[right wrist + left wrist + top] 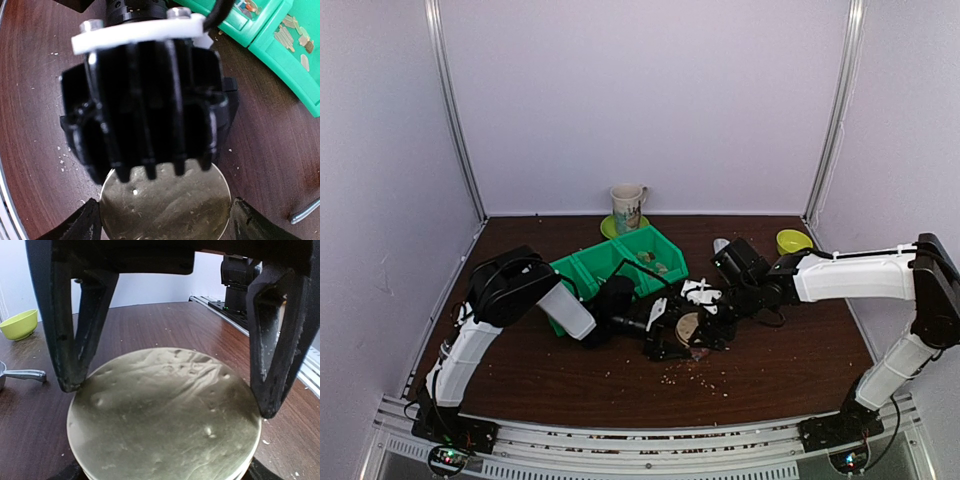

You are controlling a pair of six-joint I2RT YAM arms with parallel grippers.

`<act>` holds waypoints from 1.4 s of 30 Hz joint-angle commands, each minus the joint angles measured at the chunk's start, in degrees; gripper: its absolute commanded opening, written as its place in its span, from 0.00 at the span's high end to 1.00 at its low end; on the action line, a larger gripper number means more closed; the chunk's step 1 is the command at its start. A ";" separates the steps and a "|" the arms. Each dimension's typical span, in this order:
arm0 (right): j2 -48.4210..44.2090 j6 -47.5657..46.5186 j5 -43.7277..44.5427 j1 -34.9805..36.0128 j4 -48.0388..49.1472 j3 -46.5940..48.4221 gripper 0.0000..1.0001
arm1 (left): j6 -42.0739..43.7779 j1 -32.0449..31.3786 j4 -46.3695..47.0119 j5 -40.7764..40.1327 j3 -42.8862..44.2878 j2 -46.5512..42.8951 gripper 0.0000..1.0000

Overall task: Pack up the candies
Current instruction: Screw the box lid onto the packing box.

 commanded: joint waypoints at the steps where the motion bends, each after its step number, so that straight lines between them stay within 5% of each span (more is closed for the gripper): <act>1: -2.12 4.34 2.96 0.47 2.28 -0.55 0.15 | -0.34 0.01 -4.68 -5.41 0.41 1.59 0.33; 25: 2.48 31.41 16.68 1.73 9.01 1.10 0.11 | -0.80 0.01 -10.02 -17.76 2.34 1.29 0.32; 35: -3.30 29.09 15.37 2.01 8.95 -2.21 0.00 | -0.40 0.01 -10.05 -17.33 2.16 1.27 0.32; 42: -9.74 12.75 12.76 0.23 4.86 -4.92 0.01 | 0.38 0.01 -8.20 -10.08 1.18 1.17 0.31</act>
